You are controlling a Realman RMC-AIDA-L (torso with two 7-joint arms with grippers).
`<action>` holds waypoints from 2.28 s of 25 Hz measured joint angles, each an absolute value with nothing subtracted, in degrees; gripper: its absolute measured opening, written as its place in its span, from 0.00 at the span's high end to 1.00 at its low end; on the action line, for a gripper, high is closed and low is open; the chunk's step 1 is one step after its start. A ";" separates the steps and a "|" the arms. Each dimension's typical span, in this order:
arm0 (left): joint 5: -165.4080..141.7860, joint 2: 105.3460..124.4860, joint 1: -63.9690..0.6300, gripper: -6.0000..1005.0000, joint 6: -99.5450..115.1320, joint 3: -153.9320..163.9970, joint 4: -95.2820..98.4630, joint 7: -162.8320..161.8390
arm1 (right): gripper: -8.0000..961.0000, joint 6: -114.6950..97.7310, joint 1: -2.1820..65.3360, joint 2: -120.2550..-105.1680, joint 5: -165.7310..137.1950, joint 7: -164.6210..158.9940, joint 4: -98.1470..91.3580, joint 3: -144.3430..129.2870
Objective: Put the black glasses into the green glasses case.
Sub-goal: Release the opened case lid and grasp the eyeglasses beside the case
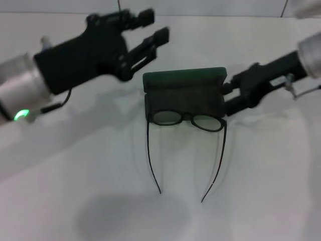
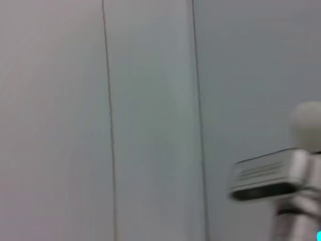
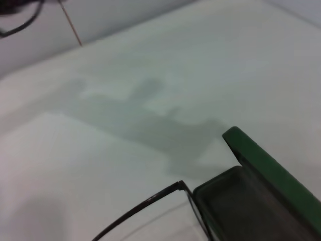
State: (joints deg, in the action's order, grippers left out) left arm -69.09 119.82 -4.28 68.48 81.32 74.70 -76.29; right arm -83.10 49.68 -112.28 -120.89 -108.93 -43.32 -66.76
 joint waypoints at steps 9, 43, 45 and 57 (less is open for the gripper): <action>-61.65 119.86 -2.80 0.60 86.18 76.53 55.17 -66.45 | 0.28 -76.98 62.47 -116.03 -129.48 -110.03 -33.53 -69.69; -57.64 119.70 -9.74 0.60 98.71 68.99 33.94 -58.75 | 0.99 -68.28 63.23 -116.20 -122.55 -111.56 -30.36 -82.50; -57.47 119.70 -9.76 0.60 98.80 68.99 33.93 -59.06 | 0.99 -69.17 61.33 -116.20 -122.04 -111.64 -33.30 -82.57; -56.07 119.19 -10.03 0.60 102.40 68.49 33.91 -59.21 | 0.99 -74.37 47.28 -115.73 -110.71 -111.07 -53.88 -81.79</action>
